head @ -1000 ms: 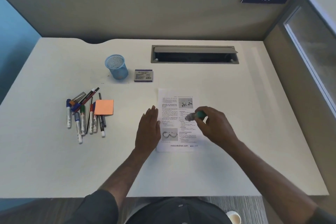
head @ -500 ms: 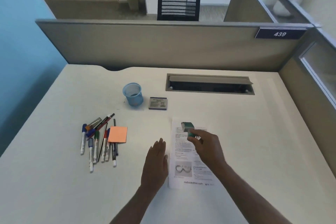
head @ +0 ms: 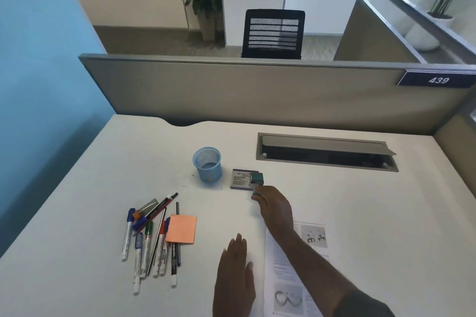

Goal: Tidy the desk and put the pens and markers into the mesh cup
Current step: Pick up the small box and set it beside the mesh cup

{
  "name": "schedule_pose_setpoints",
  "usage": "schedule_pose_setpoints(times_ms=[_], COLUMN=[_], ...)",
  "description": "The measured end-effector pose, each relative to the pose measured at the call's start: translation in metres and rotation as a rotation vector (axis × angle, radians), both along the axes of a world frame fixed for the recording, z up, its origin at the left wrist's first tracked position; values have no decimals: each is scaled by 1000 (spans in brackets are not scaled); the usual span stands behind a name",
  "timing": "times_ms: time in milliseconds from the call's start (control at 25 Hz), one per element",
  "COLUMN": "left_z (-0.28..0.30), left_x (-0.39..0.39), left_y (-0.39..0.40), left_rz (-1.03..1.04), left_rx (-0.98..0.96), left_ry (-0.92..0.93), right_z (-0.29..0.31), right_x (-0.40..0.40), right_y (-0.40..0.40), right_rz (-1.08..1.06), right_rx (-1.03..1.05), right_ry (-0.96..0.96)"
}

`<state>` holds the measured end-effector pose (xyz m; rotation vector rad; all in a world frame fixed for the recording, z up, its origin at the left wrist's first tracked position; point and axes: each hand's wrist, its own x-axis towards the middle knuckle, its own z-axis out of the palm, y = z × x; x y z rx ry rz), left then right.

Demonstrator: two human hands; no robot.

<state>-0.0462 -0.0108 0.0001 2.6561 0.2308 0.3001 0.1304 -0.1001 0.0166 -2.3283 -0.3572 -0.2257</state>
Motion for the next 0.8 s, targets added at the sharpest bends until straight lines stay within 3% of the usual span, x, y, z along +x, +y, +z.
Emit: schedule_pose_setpoints(times_ms=[520,800], left_z=[-43,-47], left_x=[-4,-8], left_y=[22,20], left_rz=[-36,-39], left_rx=[159,134], left_ry=[186,220], right_z=[-33,-38], right_x=[35,33], right_y=[20,20], right_rz=[20,14], right_rx=[-65,-107], right_ry=[-57,-11])
